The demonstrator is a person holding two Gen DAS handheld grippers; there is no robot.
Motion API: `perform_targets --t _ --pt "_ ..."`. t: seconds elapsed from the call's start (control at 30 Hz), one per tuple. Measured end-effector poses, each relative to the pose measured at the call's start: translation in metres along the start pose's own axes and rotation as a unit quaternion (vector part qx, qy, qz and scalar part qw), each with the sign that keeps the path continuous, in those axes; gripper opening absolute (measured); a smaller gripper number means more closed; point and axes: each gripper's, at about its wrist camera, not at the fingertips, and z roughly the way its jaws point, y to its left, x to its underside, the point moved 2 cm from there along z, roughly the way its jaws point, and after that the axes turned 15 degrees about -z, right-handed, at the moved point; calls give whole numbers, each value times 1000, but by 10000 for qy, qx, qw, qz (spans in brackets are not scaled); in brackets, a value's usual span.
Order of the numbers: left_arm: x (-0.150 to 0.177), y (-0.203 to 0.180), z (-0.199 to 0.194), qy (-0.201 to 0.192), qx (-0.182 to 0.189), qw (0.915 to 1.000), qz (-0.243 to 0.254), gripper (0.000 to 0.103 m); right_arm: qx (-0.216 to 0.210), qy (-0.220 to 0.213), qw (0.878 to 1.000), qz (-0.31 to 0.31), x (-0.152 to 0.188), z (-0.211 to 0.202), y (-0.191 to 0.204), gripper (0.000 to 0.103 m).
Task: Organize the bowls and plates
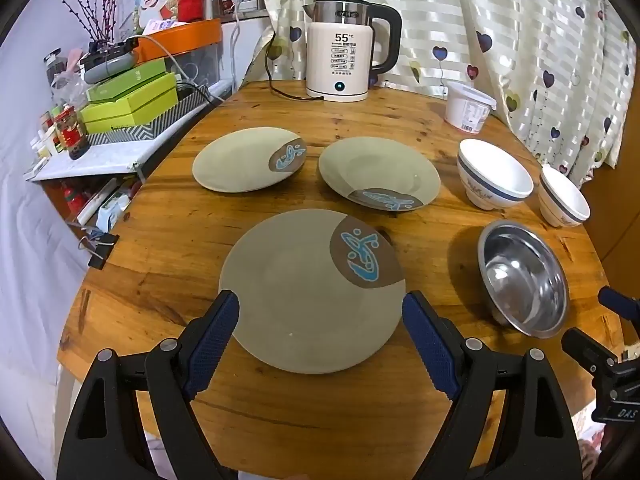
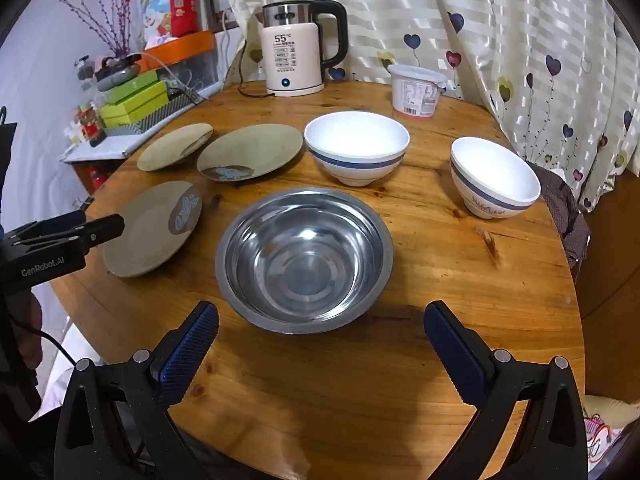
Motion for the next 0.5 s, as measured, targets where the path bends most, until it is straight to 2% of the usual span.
perform_targets --t 0.5 --pt "4 4 -4 -103 151 9998 29 84 -18 -44 10000 19 1 1 0 103"
